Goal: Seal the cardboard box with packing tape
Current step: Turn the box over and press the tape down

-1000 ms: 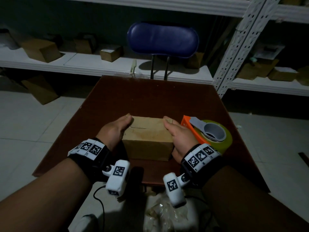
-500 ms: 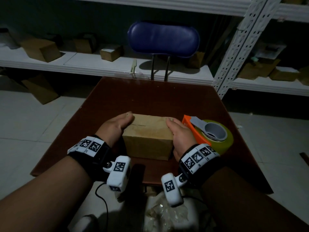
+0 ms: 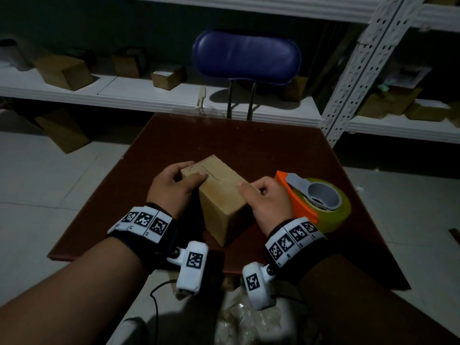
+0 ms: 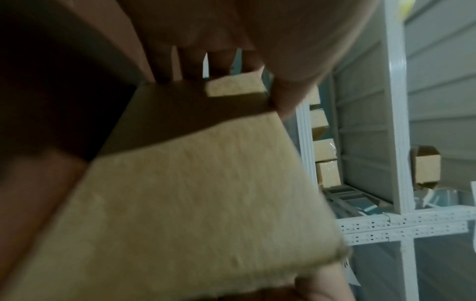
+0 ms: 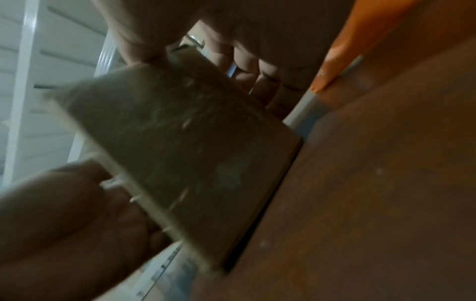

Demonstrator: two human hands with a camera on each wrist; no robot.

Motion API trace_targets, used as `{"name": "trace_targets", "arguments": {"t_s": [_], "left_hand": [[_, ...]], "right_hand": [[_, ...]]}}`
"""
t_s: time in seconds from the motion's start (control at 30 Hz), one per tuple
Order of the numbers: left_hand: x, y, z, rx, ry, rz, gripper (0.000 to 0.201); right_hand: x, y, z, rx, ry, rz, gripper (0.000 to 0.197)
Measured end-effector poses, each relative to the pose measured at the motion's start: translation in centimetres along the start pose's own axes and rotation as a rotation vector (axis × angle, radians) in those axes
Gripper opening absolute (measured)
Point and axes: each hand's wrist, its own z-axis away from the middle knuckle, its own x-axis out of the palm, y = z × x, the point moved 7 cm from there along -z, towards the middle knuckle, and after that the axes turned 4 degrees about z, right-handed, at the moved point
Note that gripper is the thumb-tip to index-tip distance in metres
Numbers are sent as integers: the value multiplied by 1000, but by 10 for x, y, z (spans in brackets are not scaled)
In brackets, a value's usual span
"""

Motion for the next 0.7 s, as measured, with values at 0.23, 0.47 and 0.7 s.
{"name": "trace_targets", "arguments": {"t_s": [0.23,0.47,0.7], "left_hand": [[19,-4,4,-61,-249,51,115],[5,-3,-5,-47,-146,-52,78],[-7,2,-12,-6,16,-49,20]], "right_hand": [[12,-3,8,76,-157,-25,35],[20,-5,15,121,-277,-85,23],[29,-2,19,115,-262,-39,41]]}}
